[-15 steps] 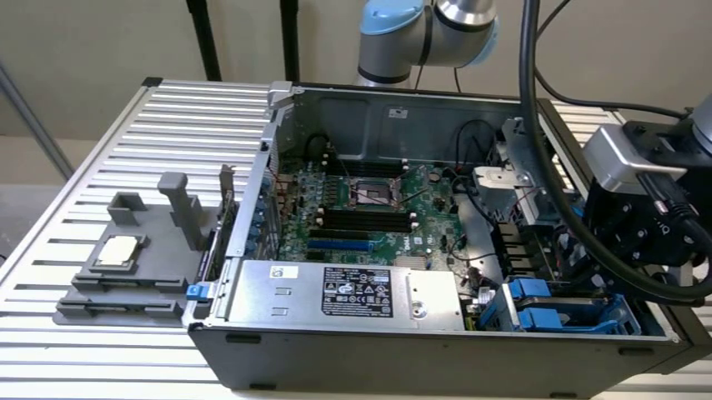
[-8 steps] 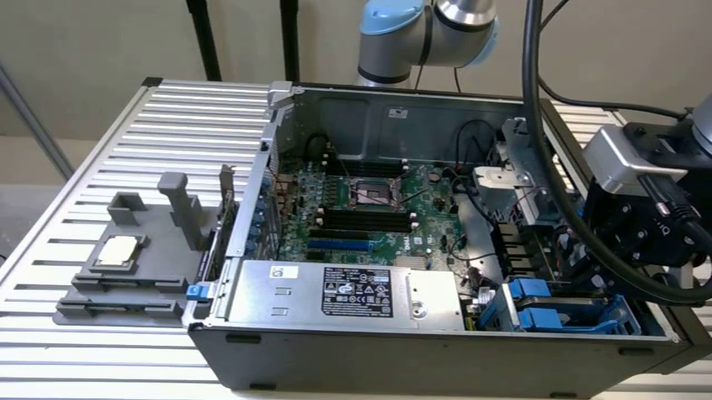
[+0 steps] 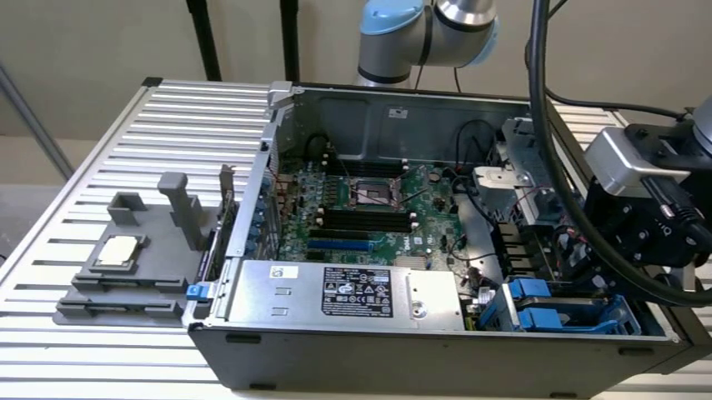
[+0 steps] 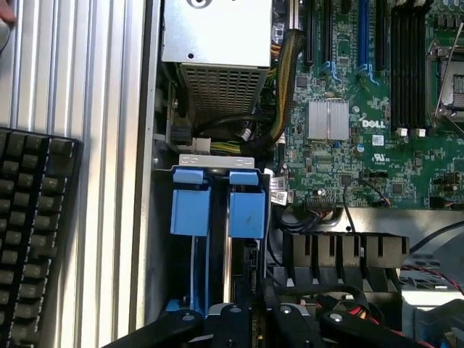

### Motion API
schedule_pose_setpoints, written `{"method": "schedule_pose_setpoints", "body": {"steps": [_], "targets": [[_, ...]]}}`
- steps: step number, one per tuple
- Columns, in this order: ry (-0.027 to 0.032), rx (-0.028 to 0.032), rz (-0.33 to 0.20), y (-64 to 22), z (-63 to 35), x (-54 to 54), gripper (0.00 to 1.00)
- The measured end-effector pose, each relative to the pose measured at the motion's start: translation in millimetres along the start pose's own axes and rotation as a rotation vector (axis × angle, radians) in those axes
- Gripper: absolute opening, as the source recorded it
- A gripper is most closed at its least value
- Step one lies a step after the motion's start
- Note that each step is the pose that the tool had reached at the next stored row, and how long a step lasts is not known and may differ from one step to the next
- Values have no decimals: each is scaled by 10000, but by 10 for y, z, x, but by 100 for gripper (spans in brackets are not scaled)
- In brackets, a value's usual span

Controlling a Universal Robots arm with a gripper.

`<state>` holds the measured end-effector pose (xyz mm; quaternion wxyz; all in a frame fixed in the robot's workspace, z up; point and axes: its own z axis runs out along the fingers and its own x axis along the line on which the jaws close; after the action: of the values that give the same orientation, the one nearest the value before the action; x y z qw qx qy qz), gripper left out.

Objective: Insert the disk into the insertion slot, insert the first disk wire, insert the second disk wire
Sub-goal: 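Insert the first disk wire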

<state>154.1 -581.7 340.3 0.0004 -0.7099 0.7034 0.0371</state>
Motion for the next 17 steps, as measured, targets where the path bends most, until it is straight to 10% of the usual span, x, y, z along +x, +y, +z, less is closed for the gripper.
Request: {"method": "schedule_pose_setpoints", "body": {"steps": [17], "targets": [[16, -23, -370, -17, 48, 3, 17]]}}
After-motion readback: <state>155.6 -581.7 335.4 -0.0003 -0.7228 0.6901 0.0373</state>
